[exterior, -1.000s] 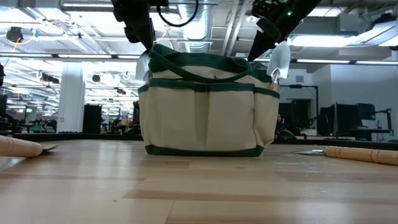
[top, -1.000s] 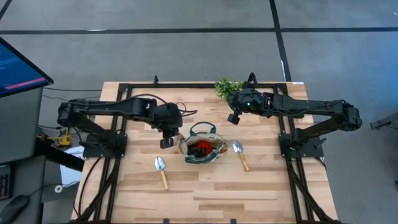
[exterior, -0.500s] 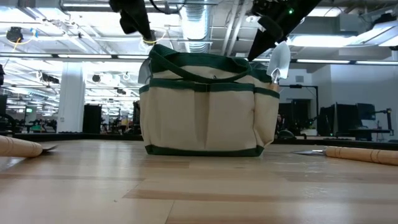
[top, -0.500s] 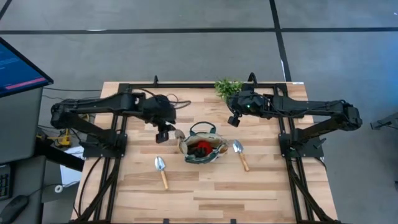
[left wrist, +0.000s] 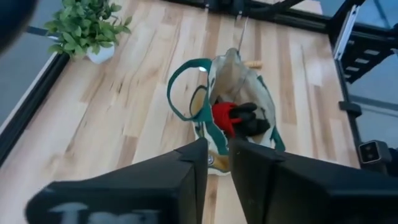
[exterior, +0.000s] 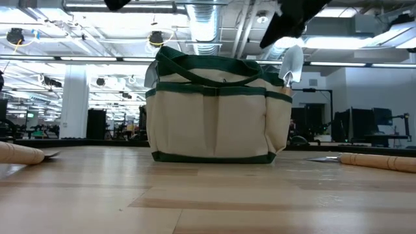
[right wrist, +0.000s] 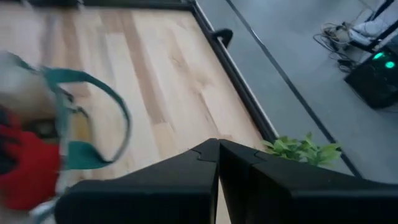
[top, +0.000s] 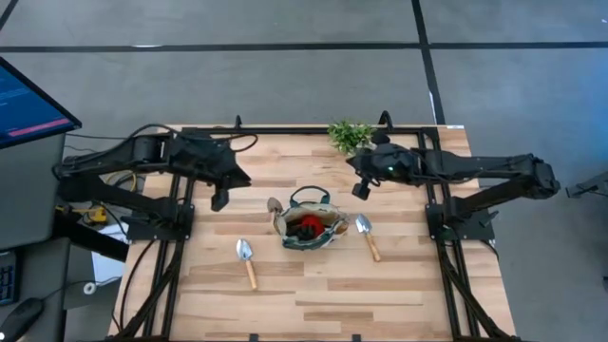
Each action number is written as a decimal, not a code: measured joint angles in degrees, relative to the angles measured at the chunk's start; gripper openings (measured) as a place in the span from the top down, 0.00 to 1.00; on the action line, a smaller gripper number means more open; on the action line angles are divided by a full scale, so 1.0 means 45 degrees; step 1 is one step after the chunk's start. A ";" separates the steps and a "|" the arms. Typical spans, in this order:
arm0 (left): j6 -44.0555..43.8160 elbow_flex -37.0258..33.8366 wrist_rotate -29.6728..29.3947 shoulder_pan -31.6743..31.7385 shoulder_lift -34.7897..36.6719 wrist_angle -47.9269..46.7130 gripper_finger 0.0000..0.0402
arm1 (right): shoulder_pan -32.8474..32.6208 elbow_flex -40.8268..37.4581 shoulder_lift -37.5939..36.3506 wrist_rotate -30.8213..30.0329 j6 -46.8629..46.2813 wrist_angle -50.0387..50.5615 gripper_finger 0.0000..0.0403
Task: Pick & Place Garden tools in Gardening bag
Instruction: Put the brown trowel into the gardening bag
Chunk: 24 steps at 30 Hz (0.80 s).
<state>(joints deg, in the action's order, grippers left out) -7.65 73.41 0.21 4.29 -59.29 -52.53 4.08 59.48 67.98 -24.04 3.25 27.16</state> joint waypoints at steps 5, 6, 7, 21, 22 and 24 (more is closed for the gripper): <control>0.0271 0.0000 -0.0085 -0.0110 0.0258 0.0019 0.92 | -0.0654 0.0005 -0.0949 0.0056 -0.1574 0.0628 1.00; 0.0335 0.0000 -0.0131 -0.0110 0.0255 0.0023 0.93 | -0.0791 0.0005 -0.1095 0.0109 -0.1985 0.0929 1.00; 0.0360 0.0000 -0.0195 -0.0106 0.0243 0.0042 0.94 | -0.0923 0.0005 -0.1226 0.0311 -0.2393 0.1206 1.00; 0.1954 -0.0005 -0.0622 -0.0105 -0.0432 0.1432 0.99 | -0.2936 -0.0002 -0.0791 0.0631 -0.6277 0.3931 1.00; 0.1967 -0.0005 -0.0557 -0.0105 -0.0410 0.1477 0.99 | -0.3060 0.0005 -0.0723 0.0431 -0.6390 0.3929 1.00; 0.1978 -0.0005 -0.0474 -0.0100 -0.0383 0.1472 0.99 | -0.3331 0.0000 -0.0664 -0.0003 -0.6523 0.4214 1.00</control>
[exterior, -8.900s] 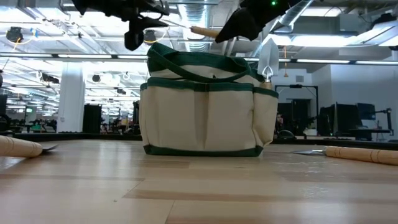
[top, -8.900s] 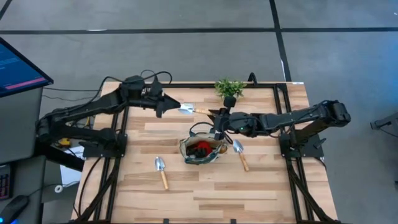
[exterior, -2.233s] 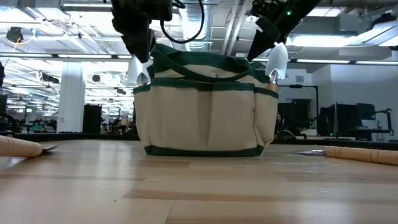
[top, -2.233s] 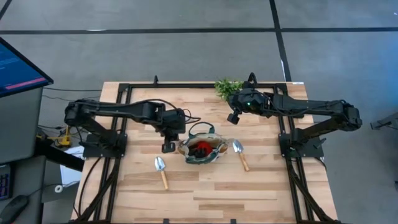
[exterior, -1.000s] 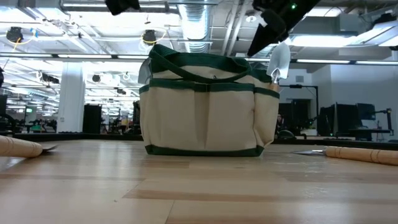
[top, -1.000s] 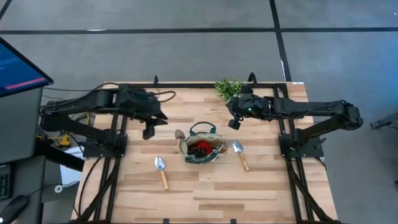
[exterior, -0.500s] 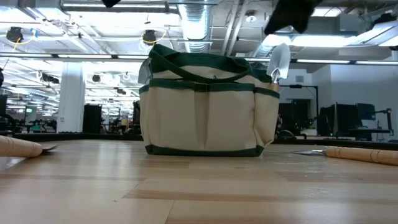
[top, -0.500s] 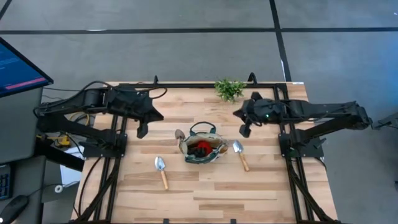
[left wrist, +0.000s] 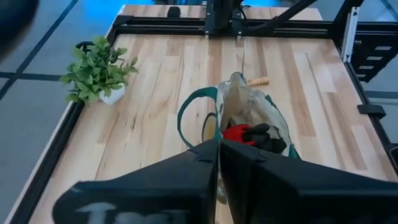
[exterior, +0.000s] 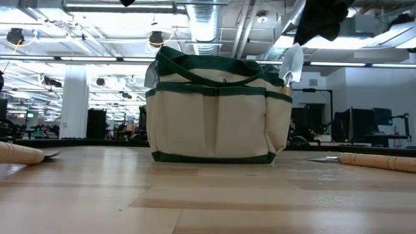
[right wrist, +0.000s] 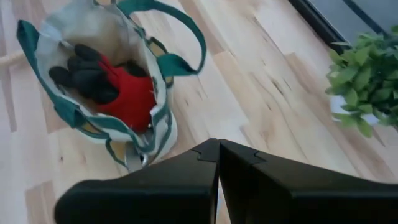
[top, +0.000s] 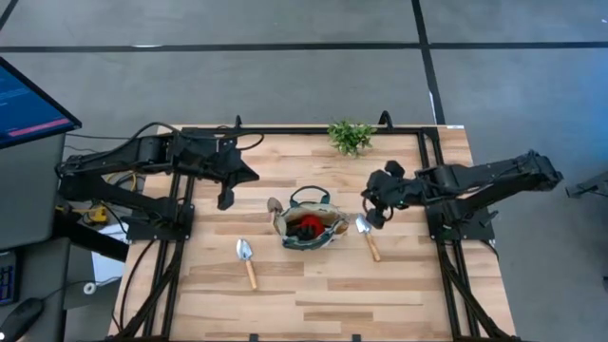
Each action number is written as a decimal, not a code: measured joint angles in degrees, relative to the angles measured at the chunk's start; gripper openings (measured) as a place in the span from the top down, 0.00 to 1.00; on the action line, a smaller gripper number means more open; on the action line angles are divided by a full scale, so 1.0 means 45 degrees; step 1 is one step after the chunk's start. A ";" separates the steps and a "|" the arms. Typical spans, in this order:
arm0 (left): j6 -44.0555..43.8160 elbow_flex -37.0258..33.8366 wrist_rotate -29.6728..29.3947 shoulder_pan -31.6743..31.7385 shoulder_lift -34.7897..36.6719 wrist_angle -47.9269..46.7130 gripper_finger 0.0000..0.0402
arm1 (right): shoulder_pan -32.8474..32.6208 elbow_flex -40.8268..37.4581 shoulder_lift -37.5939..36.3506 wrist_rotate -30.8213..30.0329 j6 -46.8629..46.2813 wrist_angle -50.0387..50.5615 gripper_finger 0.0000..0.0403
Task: Pick & Place Garden tools in Gardening bag
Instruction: Put the brown trowel into the gardening bag
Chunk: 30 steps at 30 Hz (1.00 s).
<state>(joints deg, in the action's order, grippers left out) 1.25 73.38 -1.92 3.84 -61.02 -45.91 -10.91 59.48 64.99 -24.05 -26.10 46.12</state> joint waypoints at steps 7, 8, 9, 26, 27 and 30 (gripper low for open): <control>0.0346 -0.0737 0.0060 0.0000 0.0673 0.0403 0.99 | -0.0771 0.0005 -0.0049 -0.1175 -0.1104 0.0919 1.00; 0.0341 -0.1188 0.0062 0.0000 0.0888 0.0680 0.99 | -0.0910 0.0004 -0.0044 -0.1335 -0.1173 0.1033 1.00; 0.0341 -0.1683 0.0058 0.0000 0.1123 0.0876 0.99 | -0.1054 -0.0011 -0.0044 -0.1398 -0.1182 0.1122 1.00; 0.0307 -0.7937 0.2301 0.0053 0.5626 0.6078 0.99 | -0.1775 -0.2143 -0.0807 -0.1759 -0.1333 -0.1613 1.00; 0.0314 -0.8050 0.2298 0.0053 0.5693 0.6022 0.99 | -0.1780 -0.2360 -0.0955 -0.1608 -0.1441 -0.1776 1.00; 0.0322 -0.8306 0.2254 0.0053 0.5867 0.6057 0.99 | -0.1780 -0.2857 -0.1286 -0.1299 -0.1783 -0.1915 1.00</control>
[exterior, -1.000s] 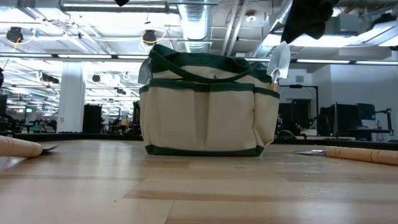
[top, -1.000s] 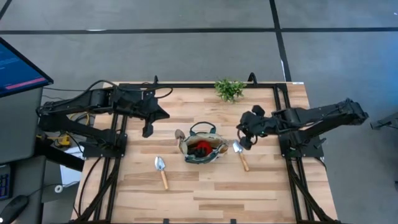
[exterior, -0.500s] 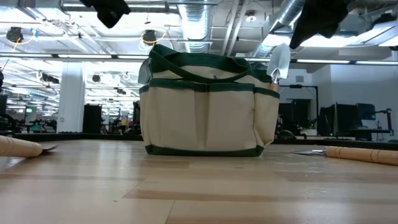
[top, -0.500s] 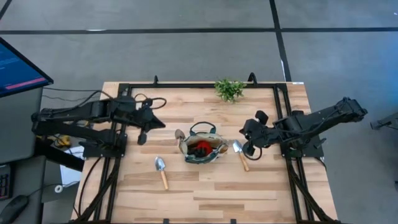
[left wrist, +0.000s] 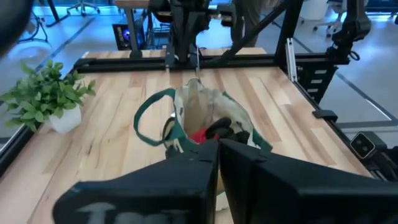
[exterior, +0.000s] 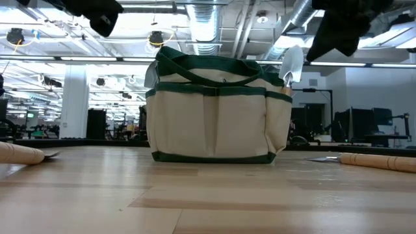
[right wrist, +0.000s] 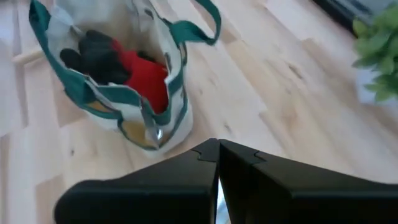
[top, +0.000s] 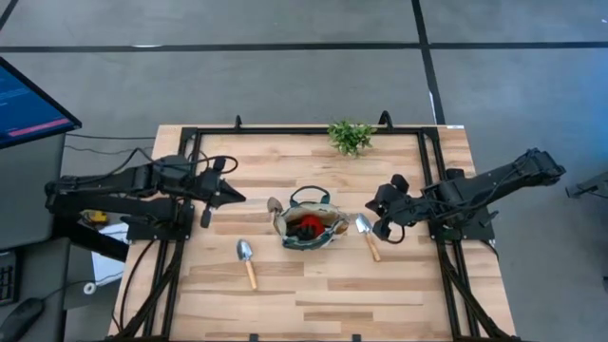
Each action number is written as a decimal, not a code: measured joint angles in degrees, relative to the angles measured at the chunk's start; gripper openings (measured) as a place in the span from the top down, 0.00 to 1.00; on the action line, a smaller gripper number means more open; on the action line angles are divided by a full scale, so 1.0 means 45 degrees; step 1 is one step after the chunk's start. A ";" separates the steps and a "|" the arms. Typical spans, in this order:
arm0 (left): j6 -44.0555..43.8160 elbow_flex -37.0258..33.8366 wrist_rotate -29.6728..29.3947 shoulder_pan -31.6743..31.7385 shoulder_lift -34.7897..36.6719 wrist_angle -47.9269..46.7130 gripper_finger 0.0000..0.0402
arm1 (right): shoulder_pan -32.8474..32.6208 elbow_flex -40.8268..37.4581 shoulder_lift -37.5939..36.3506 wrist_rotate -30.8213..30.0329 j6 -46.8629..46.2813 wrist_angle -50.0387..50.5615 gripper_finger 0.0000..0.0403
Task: Pick & Place Garden tools in Gardening bag
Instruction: Put the brown trowel into the gardening bag
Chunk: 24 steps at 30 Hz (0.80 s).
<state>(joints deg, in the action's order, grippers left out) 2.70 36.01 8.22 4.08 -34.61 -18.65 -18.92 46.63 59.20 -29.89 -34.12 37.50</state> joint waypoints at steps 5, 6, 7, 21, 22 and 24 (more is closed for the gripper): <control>0.0000 -0.0126 -0.0008 0.0005 0.0006 0.0074 0.99 | 0.0005 -0.0409 -0.0459 0.1254 -0.1066 0.0281 1.00; 0.0000 -0.0126 -0.0008 0.0005 0.0006 0.0119 0.99 | 0.0004 -0.0487 -0.0519 0.1566 -0.1331 0.0323 1.00; 0.0000 -0.0126 -0.0007 0.0005 0.0006 0.0121 0.99 | -0.0002 -0.0533 -0.0542 0.1798 -0.1620 0.0362 1.00; -0.0022 -0.0126 -0.0005 0.0005 -0.0004 0.0190 0.99 | -0.0131 -0.0625 0.0019 0.2751 -0.3246 0.0740 1.00; -0.0019 -0.0126 -0.0007 0.0005 -0.0004 0.0194 0.99 | -0.0129 -0.0625 0.0019 0.2823 -0.3246 0.0722 1.00; -0.0024 -0.0126 -0.0003 0.0005 -0.0004 0.0248 0.99 | -0.0131 -0.0625 0.0019 0.2920 -0.3246 0.0726 1.00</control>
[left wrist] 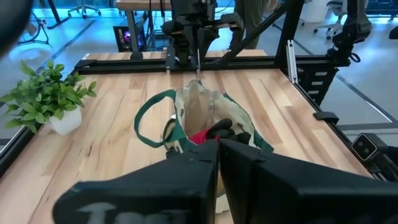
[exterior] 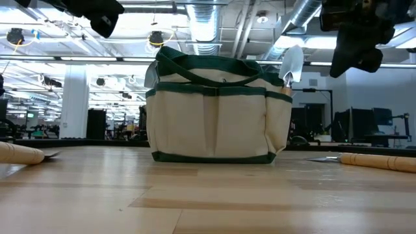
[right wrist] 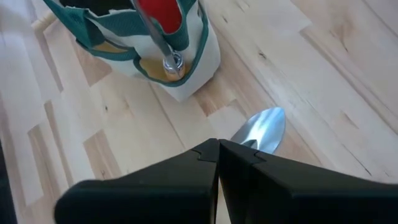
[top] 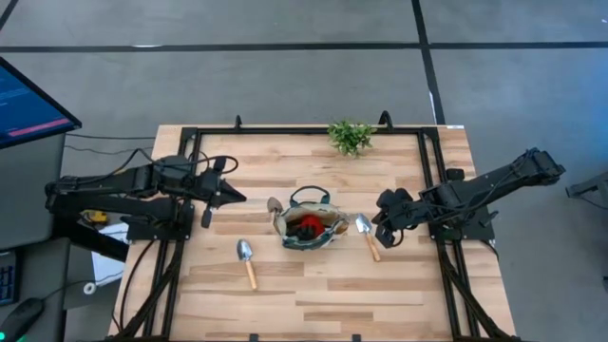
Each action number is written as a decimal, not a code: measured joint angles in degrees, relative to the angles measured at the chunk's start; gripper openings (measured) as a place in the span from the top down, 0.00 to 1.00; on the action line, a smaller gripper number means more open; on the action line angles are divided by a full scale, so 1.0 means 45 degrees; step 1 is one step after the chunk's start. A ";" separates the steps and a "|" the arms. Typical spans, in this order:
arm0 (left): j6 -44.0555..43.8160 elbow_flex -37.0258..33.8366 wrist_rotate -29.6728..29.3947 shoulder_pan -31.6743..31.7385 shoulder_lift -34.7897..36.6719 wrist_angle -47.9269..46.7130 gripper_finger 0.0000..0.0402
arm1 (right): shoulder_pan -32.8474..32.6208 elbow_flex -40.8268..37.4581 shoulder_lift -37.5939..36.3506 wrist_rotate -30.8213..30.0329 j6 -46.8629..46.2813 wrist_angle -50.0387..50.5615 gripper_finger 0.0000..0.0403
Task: Pick & Place Garden tools in Gardening bag
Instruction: Put the brown trowel into the gardening bag
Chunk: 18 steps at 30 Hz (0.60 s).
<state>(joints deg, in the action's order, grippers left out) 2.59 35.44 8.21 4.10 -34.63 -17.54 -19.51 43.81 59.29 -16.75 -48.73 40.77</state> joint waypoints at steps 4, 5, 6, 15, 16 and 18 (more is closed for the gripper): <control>0.0000 0.0005 0.0000 0.0000 0.0000 0.0090 0.99 | 0.0000 0.0000 -0.0010 0.0097 0.0000 -0.0005 1.00; 0.0000 0.0005 -0.0005 0.0000 0.0000 0.0156 0.99 | 0.0000 0.0000 -0.0010 0.0097 -0.0062 -0.0010 1.00; 0.0000 0.0005 0.0000 0.0000 0.0000 0.0218 0.99 | 0.0000 0.0000 -0.0010 0.0099 -0.0135 -0.0010 1.00; 0.0015 0.0005 -0.0005 0.0000 0.0000 0.0495 0.99 | 0.0029 0.0000 -0.0005 0.0093 -0.0095 -0.0072 1.00; 0.0015 0.0005 -0.0028 0.0000 0.0000 0.0504 0.99 | 0.0029 0.0000 -0.0005 0.0085 -0.0092 -0.0153 1.00; 0.0024 0.0004 -0.0189 0.0000 0.0000 0.0504 0.99 | 0.0029 0.0000 -0.0005 -0.0035 0.0007 -0.0311 1.00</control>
<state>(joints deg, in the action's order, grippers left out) 2.70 35.46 7.36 4.10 -34.63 -15.27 -19.38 43.81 59.27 -16.91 -48.70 39.37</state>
